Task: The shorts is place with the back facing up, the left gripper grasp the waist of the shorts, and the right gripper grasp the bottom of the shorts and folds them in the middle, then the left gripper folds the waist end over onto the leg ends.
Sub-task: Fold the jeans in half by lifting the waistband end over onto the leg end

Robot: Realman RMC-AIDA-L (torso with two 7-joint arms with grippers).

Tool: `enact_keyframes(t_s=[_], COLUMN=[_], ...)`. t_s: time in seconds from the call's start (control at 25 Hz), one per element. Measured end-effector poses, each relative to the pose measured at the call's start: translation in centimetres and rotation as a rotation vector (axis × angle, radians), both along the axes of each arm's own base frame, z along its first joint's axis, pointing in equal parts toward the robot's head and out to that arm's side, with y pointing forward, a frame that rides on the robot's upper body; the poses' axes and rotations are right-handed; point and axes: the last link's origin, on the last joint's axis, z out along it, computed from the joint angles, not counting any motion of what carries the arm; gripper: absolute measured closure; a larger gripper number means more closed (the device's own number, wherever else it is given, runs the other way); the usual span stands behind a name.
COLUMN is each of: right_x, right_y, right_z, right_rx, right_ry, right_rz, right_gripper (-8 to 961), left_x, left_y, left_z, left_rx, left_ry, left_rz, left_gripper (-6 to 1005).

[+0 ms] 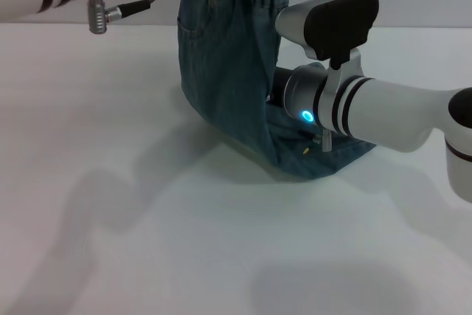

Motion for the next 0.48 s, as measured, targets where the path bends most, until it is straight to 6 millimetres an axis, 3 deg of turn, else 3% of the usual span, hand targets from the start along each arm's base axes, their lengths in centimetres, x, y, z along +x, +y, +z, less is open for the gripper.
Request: enact_keyframes(t_s=[0.32, 0.48], right_x=[-0.2, 1.1], right_y=[-0.1, -0.3], right_z=[-0.3, 0.3], right_rx=[-0.007, 0.028], right_ry=[-0.005, -0.008], right_rz=[0.01, -0.026], right_gripper=[952, 952], left_x=[0.1, -0.2], left_y=[0.0, -0.1], left_z=[-0.8, -0.8], left_rx=[-0.017, -0.019], left_ry=[0.004, 0.003], left_rz=[-0.005, 0.003], left_gripper=[951, 952])
